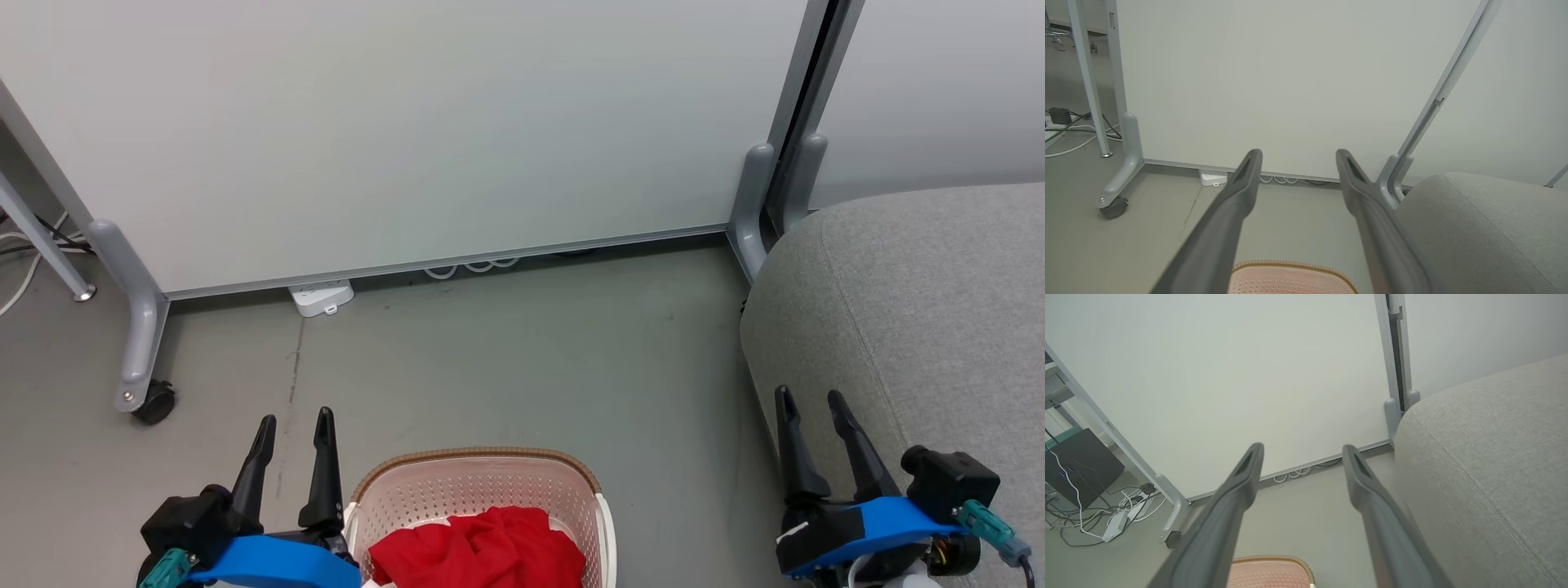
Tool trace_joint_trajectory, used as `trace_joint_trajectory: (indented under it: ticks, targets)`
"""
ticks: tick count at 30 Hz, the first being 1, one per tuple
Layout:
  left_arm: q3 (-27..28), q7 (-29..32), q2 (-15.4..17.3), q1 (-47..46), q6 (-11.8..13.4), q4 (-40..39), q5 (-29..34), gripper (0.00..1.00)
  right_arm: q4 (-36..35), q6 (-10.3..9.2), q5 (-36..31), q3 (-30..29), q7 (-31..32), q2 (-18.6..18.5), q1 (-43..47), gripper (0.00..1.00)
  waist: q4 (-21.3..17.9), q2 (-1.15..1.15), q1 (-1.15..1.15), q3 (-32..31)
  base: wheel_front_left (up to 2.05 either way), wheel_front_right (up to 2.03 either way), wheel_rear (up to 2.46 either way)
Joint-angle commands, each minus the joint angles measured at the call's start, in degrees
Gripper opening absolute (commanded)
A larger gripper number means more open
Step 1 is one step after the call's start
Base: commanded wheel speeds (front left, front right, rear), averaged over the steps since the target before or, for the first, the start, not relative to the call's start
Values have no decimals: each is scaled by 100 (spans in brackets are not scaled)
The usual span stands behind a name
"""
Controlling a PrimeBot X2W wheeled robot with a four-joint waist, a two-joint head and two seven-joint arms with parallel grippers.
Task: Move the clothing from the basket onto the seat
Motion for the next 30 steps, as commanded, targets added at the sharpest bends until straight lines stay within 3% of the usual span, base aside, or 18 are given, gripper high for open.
trace_joint_trajectory:
  ticks: [1,30]
  targets:
    - [-25,-54,41,-84,26,-53,136,100,-53,0,-150,17,-57,-14,-110,100,1,0,0,2,0,0,0]
    - [-115,-370,50,-20,142,-59,1295,100,-30,-1,-1365,82,-297,-15,-121,100,-26,0,0,-19,0,0,0]
